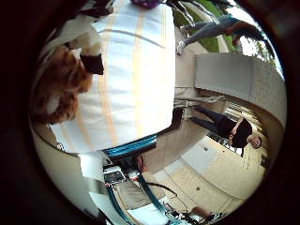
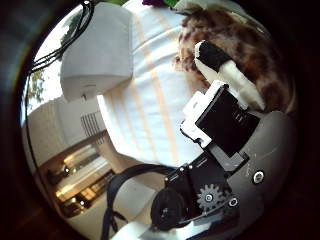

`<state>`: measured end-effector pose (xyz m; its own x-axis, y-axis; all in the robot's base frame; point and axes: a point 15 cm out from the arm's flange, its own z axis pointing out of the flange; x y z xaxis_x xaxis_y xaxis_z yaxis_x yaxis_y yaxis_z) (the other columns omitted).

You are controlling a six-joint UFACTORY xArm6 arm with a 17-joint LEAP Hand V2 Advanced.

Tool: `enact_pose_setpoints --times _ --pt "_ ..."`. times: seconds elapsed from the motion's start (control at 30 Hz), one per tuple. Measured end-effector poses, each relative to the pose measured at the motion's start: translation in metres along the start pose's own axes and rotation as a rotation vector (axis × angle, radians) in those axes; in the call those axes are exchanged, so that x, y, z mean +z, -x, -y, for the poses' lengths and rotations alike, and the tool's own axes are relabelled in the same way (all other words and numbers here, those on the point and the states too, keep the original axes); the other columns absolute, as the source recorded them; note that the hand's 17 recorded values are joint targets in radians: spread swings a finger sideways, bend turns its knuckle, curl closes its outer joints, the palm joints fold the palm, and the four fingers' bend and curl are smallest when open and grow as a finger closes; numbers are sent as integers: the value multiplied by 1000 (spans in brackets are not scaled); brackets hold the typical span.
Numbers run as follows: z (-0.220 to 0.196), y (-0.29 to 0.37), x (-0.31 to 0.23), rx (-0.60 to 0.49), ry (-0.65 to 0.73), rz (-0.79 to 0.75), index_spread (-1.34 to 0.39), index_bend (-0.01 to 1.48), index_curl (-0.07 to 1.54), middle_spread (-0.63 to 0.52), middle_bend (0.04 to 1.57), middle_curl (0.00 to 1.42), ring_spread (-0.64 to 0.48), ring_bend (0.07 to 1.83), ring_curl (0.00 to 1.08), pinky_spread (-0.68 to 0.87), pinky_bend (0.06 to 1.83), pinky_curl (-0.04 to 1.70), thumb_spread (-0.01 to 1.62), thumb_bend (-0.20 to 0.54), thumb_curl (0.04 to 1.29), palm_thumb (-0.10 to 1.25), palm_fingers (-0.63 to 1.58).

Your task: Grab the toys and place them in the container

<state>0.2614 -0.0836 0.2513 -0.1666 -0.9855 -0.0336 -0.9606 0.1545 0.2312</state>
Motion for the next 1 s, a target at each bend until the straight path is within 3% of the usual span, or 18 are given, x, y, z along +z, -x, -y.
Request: enact_pose_setpoints --times 0.33,0.57,0.8,1.0 --pt "3 47 -135 -95 -135 89 -845 528 -24 -229 1120 959 -93 1386 753 168 1492 726 1224 -4 550 1008 1003" --pt "28 123 -224 -223 -251 137 -933 577 -23 -232 1128 993 -98 1401 763 156 1499 752 1224 -9 566 1036 983" --pt "86 221 -234 -343 -260 145 -1016 616 -23 -234 1135 1022 -102 1421 772 147 1499 776 1223 -16 580 1034 971" --pt "138 298 -206 -378 -320 161 -1084 645 -23 -235 1137 1043 -103 1433 777 141 1498 797 1222 -17 596 1023 959"
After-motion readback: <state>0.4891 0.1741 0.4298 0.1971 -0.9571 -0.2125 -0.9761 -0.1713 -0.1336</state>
